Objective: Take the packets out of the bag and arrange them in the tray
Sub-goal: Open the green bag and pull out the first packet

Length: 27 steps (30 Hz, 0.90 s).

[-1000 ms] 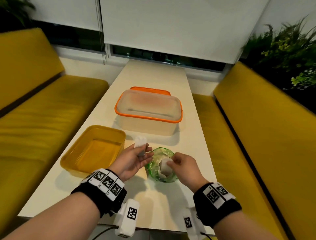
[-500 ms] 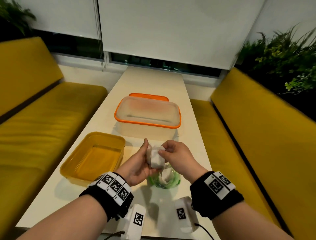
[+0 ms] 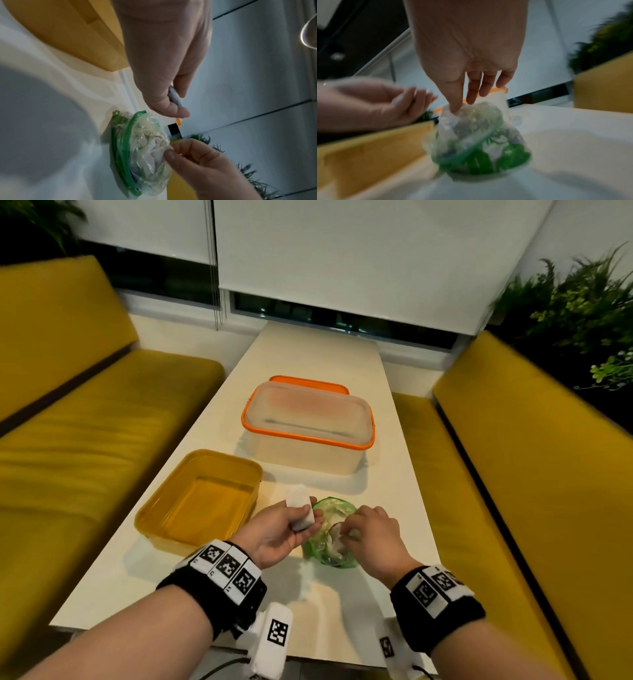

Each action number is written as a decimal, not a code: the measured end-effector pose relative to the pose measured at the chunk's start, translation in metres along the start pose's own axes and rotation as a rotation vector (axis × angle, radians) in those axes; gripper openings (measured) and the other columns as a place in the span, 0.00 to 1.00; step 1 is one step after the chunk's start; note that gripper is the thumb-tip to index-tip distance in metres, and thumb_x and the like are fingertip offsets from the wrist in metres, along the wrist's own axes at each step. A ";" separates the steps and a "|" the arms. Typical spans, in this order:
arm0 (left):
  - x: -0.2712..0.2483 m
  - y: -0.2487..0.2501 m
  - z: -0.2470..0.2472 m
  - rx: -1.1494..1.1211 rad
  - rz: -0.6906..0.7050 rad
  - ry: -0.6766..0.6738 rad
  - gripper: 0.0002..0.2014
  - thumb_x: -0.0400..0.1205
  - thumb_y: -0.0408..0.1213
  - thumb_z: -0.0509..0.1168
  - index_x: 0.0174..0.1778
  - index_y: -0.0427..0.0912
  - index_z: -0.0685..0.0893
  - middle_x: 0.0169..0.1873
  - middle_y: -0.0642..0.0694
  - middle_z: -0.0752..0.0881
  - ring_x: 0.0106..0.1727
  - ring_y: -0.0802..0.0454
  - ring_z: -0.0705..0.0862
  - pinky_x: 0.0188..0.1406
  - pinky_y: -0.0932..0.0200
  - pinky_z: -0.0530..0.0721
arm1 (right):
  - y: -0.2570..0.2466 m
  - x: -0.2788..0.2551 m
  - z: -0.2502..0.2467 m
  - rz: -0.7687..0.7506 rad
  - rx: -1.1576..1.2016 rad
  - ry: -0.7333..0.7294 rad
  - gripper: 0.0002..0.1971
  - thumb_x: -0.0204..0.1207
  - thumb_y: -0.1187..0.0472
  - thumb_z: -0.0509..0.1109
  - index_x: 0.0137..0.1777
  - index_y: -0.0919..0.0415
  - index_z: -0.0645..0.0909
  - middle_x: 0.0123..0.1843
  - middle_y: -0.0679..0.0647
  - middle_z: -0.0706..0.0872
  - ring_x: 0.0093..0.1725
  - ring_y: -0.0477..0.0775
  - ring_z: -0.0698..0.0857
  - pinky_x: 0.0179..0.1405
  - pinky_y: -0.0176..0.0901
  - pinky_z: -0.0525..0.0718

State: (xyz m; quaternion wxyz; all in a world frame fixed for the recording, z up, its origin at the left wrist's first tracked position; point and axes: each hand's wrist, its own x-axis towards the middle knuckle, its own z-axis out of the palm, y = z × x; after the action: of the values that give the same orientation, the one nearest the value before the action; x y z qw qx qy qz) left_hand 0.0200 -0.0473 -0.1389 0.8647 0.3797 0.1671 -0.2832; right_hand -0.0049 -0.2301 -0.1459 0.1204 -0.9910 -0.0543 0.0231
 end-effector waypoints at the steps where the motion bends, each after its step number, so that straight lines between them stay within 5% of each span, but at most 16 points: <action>1: 0.001 0.000 0.000 0.011 0.012 0.011 0.08 0.85 0.24 0.55 0.53 0.31 0.80 0.45 0.32 0.84 0.45 0.44 0.85 0.33 0.58 0.90 | 0.001 0.001 -0.002 0.029 0.055 0.007 0.05 0.75 0.52 0.67 0.48 0.47 0.84 0.53 0.45 0.82 0.58 0.52 0.75 0.53 0.47 0.69; 5: 0.008 -0.001 -0.004 0.025 0.032 0.061 0.08 0.86 0.28 0.57 0.56 0.32 0.80 0.44 0.34 0.83 0.43 0.46 0.83 0.36 0.58 0.89 | 0.009 0.001 -0.018 0.157 0.486 0.056 0.05 0.77 0.58 0.69 0.40 0.51 0.77 0.41 0.51 0.85 0.44 0.54 0.81 0.44 0.44 0.77; 10: 0.004 -0.008 0.004 0.123 0.053 -0.077 0.10 0.78 0.36 0.68 0.52 0.35 0.82 0.38 0.43 0.89 0.44 0.50 0.84 0.49 0.59 0.86 | 0.003 -0.003 -0.036 0.314 0.977 0.115 0.02 0.79 0.67 0.66 0.47 0.60 0.79 0.38 0.56 0.86 0.33 0.50 0.82 0.32 0.36 0.77; 14: 0.000 -0.013 0.012 0.187 0.044 -0.279 0.25 0.74 0.48 0.69 0.62 0.36 0.82 0.55 0.38 0.88 0.57 0.45 0.86 0.58 0.54 0.84 | -0.014 -0.010 -0.044 0.241 1.164 0.009 0.04 0.78 0.70 0.67 0.46 0.61 0.79 0.34 0.55 0.84 0.29 0.47 0.81 0.30 0.37 0.76; 18: 0.000 -0.018 0.023 0.240 0.001 -0.391 0.32 0.66 0.42 0.80 0.66 0.38 0.81 0.56 0.37 0.86 0.54 0.44 0.85 0.52 0.54 0.84 | -0.024 -0.013 -0.044 0.201 1.093 0.010 0.06 0.74 0.74 0.66 0.47 0.64 0.79 0.32 0.56 0.85 0.26 0.44 0.82 0.26 0.31 0.77; 21: 0.004 -0.025 0.030 0.272 0.027 -0.346 0.20 0.75 0.30 0.68 0.65 0.39 0.82 0.54 0.38 0.87 0.50 0.47 0.84 0.45 0.57 0.83 | -0.018 -0.015 -0.043 0.199 0.918 0.115 0.09 0.73 0.69 0.69 0.50 0.56 0.79 0.41 0.54 0.87 0.32 0.47 0.84 0.29 0.31 0.80; 25: 0.013 -0.031 0.042 0.314 -0.012 -0.302 0.14 0.84 0.29 0.58 0.65 0.37 0.79 0.54 0.37 0.86 0.51 0.44 0.85 0.38 0.56 0.87 | -0.002 -0.017 -0.050 0.113 0.691 0.200 0.10 0.75 0.60 0.71 0.54 0.50 0.79 0.48 0.46 0.83 0.34 0.38 0.81 0.36 0.27 0.80; 27: 0.018 -0.035 0.053 0.359 -0.022 -0.321 0.13 0.86 0.27 0.54 0.62 0.39 0.81 0.45 0.43 0.89 0.41 0.50 0.86 0.31 0.60 0.84 | 0.007 -0.017 -0.054 0.056 0.630 0.176 0.14 0.75 0.57 0.70 0.60 0.49 0.79 0.51 0.43 0.80 0.40 0.41 0.82 0.43 0.38 0.86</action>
State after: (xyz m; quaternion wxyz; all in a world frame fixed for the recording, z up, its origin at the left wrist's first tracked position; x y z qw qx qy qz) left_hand 0.0166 -0.1134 -0.1328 0.7958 0.4756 -0.0213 -0.3742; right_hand -0.0175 -0.2511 -0.0941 0.4245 -0.9044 -0.0068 -0.0434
